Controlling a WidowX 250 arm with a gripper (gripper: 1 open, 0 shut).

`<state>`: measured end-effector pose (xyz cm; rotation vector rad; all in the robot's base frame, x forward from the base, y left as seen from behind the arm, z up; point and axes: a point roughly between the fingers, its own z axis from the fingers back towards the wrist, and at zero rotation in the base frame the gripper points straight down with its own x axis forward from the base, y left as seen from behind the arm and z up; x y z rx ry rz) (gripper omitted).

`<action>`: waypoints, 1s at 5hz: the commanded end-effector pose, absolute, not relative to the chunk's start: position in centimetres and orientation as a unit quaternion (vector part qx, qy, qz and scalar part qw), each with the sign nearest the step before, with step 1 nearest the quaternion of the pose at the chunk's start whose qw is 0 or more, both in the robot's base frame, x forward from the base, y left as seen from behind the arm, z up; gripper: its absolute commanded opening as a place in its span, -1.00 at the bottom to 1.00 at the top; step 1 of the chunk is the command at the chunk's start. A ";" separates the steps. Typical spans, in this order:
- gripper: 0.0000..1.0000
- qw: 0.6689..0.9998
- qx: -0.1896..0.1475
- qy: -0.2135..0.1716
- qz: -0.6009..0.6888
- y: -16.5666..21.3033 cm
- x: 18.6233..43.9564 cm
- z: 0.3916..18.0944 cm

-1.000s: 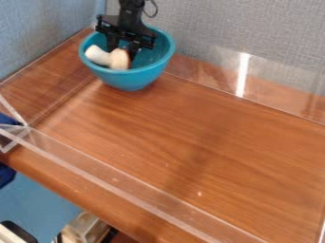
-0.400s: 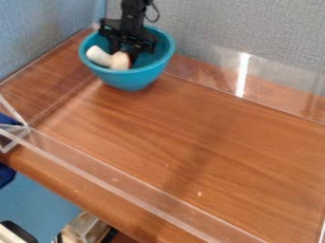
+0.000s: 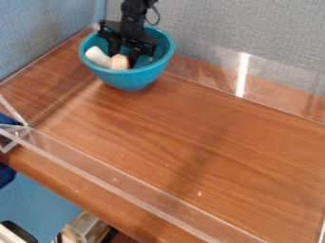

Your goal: Remove the mushroom from inside the blue bowl and put it on the table

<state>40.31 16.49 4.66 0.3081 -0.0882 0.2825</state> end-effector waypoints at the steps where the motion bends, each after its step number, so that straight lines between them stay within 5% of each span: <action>1: -1.00 0.972 0.161 -0.096 0.144 15.8 40.8 8.9; 5: -1.00 0.961 0.164 -0.109 0.193 14.9 39.0 11.8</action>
